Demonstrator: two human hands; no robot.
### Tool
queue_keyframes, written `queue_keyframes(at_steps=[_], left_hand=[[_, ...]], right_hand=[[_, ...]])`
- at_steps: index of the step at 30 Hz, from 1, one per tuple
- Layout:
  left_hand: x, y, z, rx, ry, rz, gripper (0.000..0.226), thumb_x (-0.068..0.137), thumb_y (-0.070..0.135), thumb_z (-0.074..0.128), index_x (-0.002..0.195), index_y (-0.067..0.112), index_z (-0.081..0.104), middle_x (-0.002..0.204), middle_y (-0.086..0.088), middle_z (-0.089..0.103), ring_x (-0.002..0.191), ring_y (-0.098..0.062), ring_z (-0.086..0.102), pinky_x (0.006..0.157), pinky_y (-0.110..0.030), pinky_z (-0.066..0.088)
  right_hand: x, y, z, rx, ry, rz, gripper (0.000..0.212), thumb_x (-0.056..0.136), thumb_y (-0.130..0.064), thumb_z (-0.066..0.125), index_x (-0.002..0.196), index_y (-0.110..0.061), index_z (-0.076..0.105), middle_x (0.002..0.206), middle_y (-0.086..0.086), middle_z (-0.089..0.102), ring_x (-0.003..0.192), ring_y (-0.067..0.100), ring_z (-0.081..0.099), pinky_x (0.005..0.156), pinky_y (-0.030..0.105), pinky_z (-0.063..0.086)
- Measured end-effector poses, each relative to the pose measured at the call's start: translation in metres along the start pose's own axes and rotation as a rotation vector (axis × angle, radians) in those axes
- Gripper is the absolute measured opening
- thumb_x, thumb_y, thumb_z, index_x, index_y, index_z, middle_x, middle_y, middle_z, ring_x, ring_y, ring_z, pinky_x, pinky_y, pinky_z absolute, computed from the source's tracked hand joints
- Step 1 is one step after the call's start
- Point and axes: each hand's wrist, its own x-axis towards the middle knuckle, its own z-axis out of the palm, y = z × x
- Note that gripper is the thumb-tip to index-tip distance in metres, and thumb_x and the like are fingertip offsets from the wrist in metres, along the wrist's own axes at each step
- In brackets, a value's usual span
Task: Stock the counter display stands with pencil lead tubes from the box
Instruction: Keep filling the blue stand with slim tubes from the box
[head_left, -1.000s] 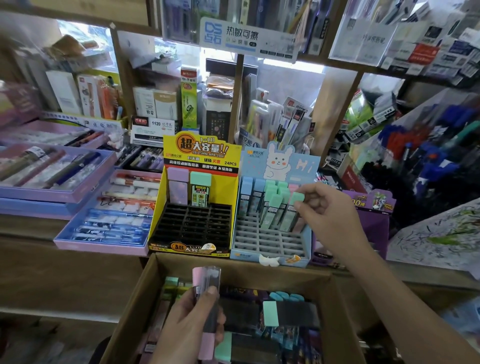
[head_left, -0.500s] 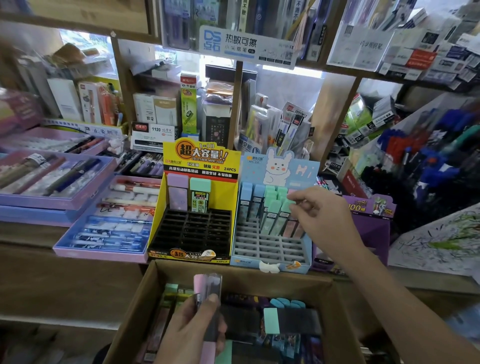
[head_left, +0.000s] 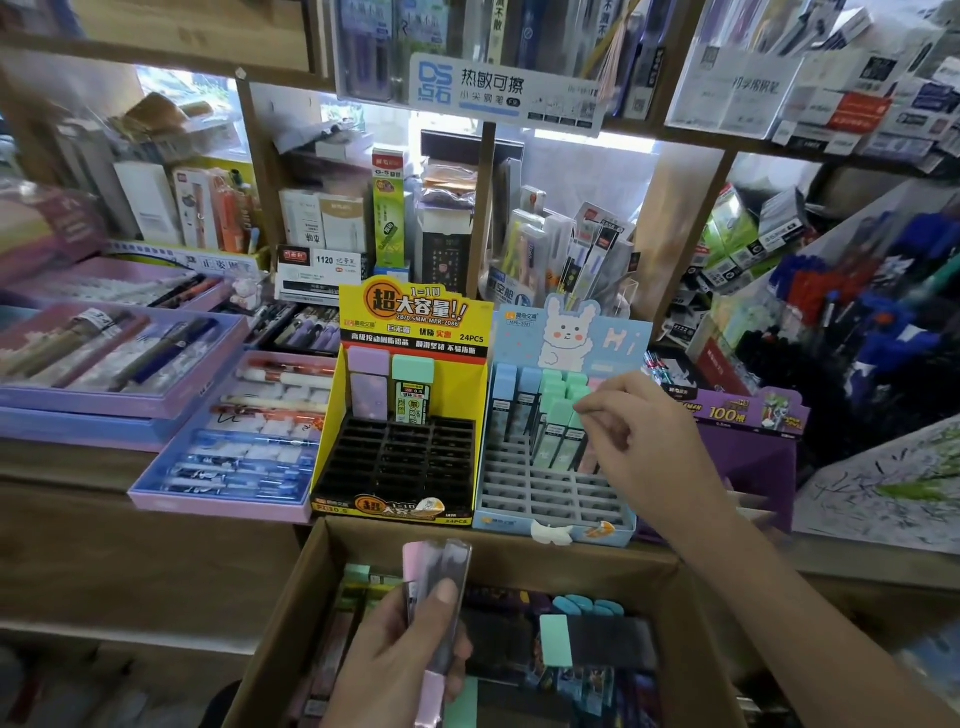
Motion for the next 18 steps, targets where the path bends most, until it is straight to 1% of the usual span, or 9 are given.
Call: queue_keyframes(at_steps=[2, 3, 4, 7, 9, 10, 12, 15, 18], left_hand=[[-0.001, 0.000, 0.000, -0.014, 0.003, 0.004, 0.023, 0.075, 0.038, 0.069, 0.085, 0.019, 0.078, 0.065, -0.014, 0.066, 0.050, -0.025, 0.058, 0.048, -0.030, 0.046], [-0.001, -0.001, 0.000, -0.018, 0.006, -0.001, 0.020, 0.074, 0.039, 0.070, 0.082, 0.023, 0.079, 0.065, -0.013, 0.067, 0.052, -0.024, 0.059, 0.051, -0.030, 0.047], [-0.001, -0.001, 0.000, -0.019, 0.000, -0.004, 0.019, 0.074, 0.040, 0.070, 0.081, 0.025, 0.079, 0.066, -0.012, 0.068, 0.053, -0.024, 0.060, 0.052, -0.029, 0.047], [0.000, -0.001, 0.000, -0.008, -0.018, -0.012, 0.033, 0.077, 0.038, 0.069, 0.097, 0.012, 0.075, 0.068, -0.018, 0.065, 0.050, -0.027, 0.056, 0.043, -0.028, 0.044], [0.001, -0.002, -0.001, 0.012, -0.030, -0.011, 0.041, 0.080, 0.035, 0.067, 0.105, 0.003, 0.069, 0.068, -0.020, 0.063, 0.046, -0.026, 0.053, 0.039, -0.027, 0.042], [0.001, -0.004, -0.001, 0.028, -0.039, -0.006, 0.043, 0.080, 0.035, 0.067, 0.106, 0.000, 0.068, 0.067, -0.020, 0.063, 0.045, -0.026, 0.053, 0.039, -0.028, 0.042], [0.000, -0.004, 0.001, 0.049, -0.047, -0.001, 0.042, 0.082, 0.034, 0.065, 0.104, -0.002, 0.068, 0.064, -0.019, 0.064, 0.043, -0.024, 0.055, 0.039, -0.026, 0.044], [-0.003, 0.000, 0.000, 0.037, -0.021, -0.066, 0.031, 0.093, 0.030, 0.062, 0.094, 0.000, 0.072, 0.055, -0.013, 0.065, 0.035, -0.019, 0.056, 0.033, -0.018, 0.042], [-0.005, -0.002, -0.005, -0.035, -0.069, -0.122, 0.038, 0.097, 0.030, 0.058, 0.106, -0.005, 0.068, 0.060, -0.018, 0.061, 0.039, -0.022, 0.046, 0.038, -0.022, 0.034]], right_hand=[[-0.013, -0.012, 0.005, 0.167, -0.011, 0.083, 0.014, 0.093, -0.008, 0.073, 0.098, -0.020, 0.076, 0.082, -0.008, 0.066, 0.061, 0.007, 0.058, 0.063, 0.019, 0.051], [-0.021, -0.019, 0.008, 0.285, -0.067, 0.145, 0.018, 0.093, -0.010, 0.073, 0.097, -0.026, 0.075, 0.074, -0.005, 0.068, 0.060, 0.012, 0.062, 0.060, 0.023, 0.054], [-0.030, -0.027, 0.011, 0.401, -0.143, 0.208, 0.020, 0.093, -0.011, 0.072, 0.095, -0.031, 0.075, 0.071, -0.001, 0.071, 0.060, 0.015, 0.065, 0.056, 0.026, 0.056], [-0.057, -0.044, 0.026, 0.605, -0.351, 0.356, 0.014, 0.094, -0.019, 0.072, 0.093, -0.031, 0.077, 0.081, -0.008, 0.076, 0.060, 0.007, 0.068, 0.049, 0.017, 0.051], [-0.071, -0.052, 0.038, 0.701, -0.442, 0.453, 0.008, 0.094, -0.022, 0.073, 0.100, -0.026, 0.077, 0.085, -0.005, 0.077, 0.059, 0.009, 0.068, 0.046, 0.021, 0.050], [-0.076, -0.054, 0.043, 0.759, -0.464, 0.502, 0.010, 0.094, -0.021, 0.074, 0.103, -0.023, 0.077, 0.087, -0.002, 0.077, 0.060, 0.012, 0.067, 0.045, 0.024, 0.050], [-0.082, -0.058, 0.051, 0.860, -0.475, 0.589, 0.013, 0.093, -0.016, 0.075, 0.106, -0.018, 0.077, 0.086, 0.002, 0.077, 0.061, 0.015, 0.065, 0.045, 0.026, 0.049], [-0.085, -0.058, 0.053, 0.974, -0.446, 0.654, 0.012, 0.093, -0.008, 0.073, 0.104, -0.012, 0.078, 0.084, 0.009, 0.077, 0.063, 0.016, 0.065, 0.046, 0.025, 0.050], [-0.084, -0.051, 0.047, 1.120, -0.372, 0.699, 0.013, 0.093, 0.000, 0.068, 0.104, -0.004, 0.076, 0.093, 0.021, 0.075, 0.069, 0.023, 0.067, 0.050, 0.028, 0.053]])
